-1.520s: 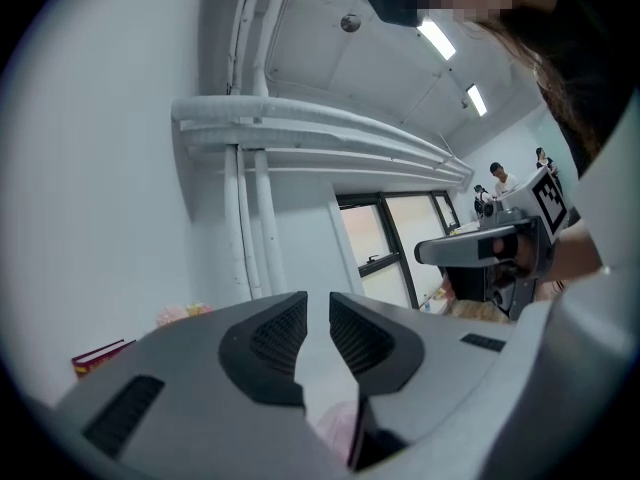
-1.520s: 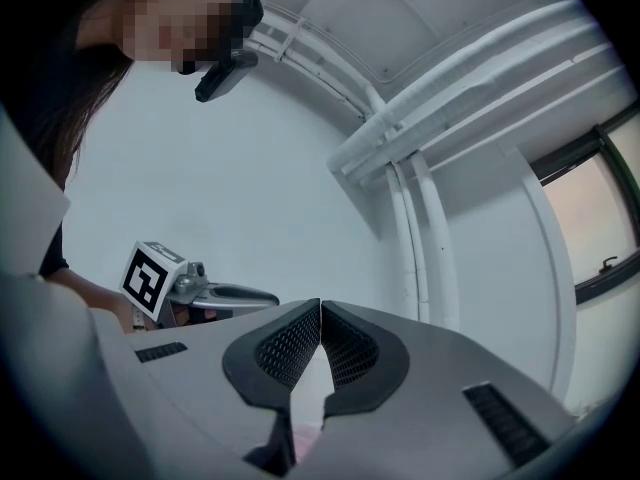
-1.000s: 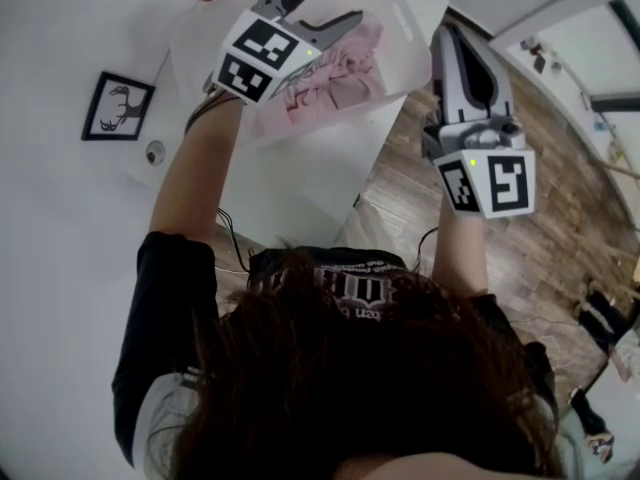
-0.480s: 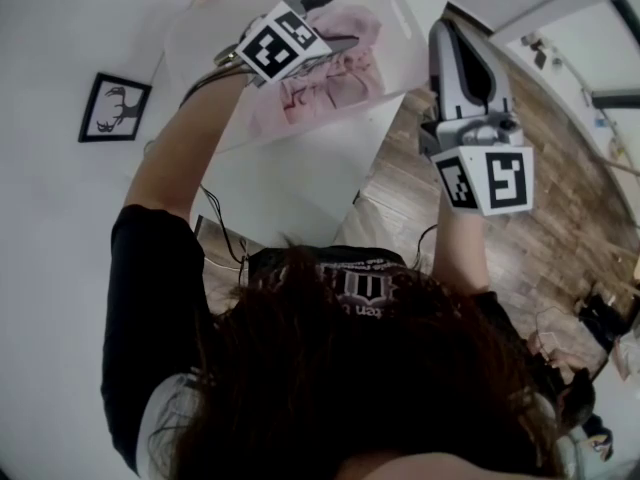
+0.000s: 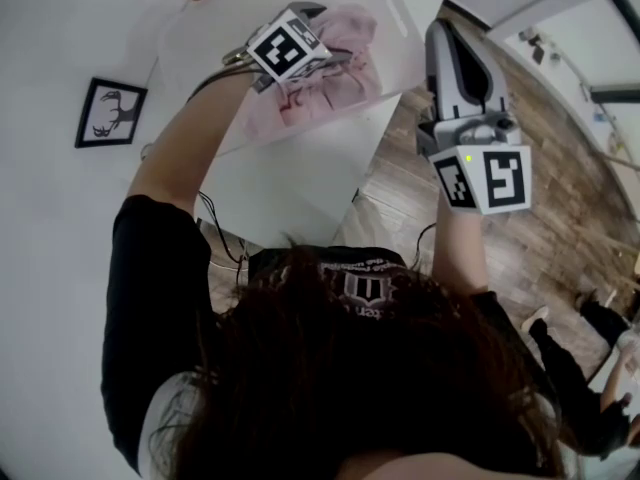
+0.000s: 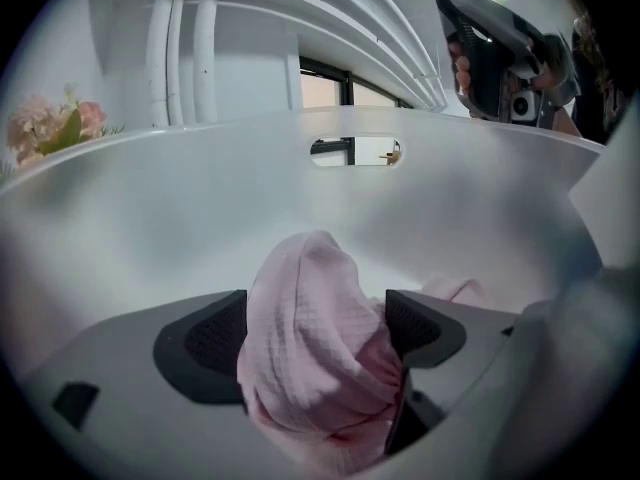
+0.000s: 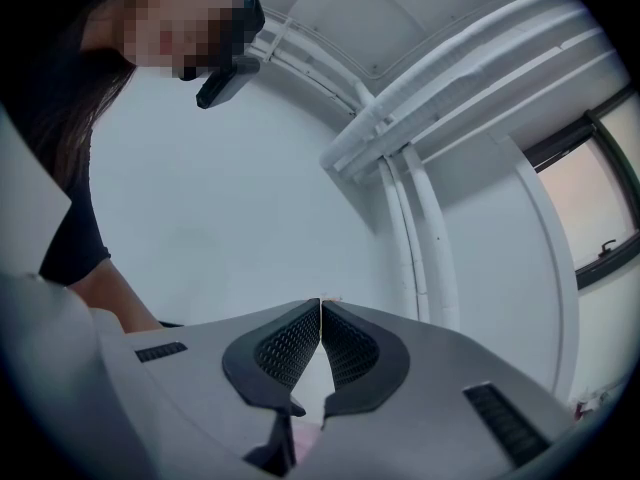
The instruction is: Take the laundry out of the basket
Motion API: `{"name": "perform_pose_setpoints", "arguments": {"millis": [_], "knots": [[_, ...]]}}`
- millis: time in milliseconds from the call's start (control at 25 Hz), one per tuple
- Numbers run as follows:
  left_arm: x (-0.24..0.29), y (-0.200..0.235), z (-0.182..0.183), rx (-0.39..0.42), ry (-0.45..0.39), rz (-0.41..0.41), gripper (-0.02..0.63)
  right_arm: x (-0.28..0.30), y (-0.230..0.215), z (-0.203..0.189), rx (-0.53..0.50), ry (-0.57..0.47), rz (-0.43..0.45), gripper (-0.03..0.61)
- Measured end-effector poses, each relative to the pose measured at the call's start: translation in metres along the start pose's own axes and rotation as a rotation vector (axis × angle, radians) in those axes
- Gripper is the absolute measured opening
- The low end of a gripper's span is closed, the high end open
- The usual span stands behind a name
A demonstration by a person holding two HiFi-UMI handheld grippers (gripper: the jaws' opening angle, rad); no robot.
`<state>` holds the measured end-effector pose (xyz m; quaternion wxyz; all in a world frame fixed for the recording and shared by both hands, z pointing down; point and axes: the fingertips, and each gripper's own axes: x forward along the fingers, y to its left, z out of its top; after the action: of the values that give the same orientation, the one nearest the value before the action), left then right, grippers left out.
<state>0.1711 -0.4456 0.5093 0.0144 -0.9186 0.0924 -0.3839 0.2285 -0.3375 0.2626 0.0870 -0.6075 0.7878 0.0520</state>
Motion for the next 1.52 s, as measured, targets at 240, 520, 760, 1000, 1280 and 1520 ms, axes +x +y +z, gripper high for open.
{"name": "perform_pose_setpoints", "arguments": {"millis": [240,520,760,1000,1280,1520], "knots": [[0.014,0.003,-0.006,-0.032,0.034,-0.026,0.441,-0.001,0.0,-0.003,0.001,0.01,0.003,0.028],[0.03,0.008,-0.012,-0.076,0.078,-0.052,0.468,-0.003,-0.002,-0.007,-0.006,0.026,0.001,0.028],[0.035,0.008,-0.014,-0.122,0.089,-0.076,0.466,-0.004,-0.005,-0.01,-0.008,0.033,-0.003,0.028],[0.037,0.004,-0.015,-0.139,0.104,-0.098,0.414,-0.002,-0.003,-0.012,-0.003,0.038,0.003,0.028],[0.04,-0.004,-0.016,-0.15,0.128,-0.148,0.308,-0.001,-0.003,-0.013,-0.003,0.044,0.005,0.028],[0.042,-0.01,-0.015,-0.135,0.135,-0.18,0.207,-0.002,-0.003,-0.014,-0.002,0.043,0.003,0.028]]}}
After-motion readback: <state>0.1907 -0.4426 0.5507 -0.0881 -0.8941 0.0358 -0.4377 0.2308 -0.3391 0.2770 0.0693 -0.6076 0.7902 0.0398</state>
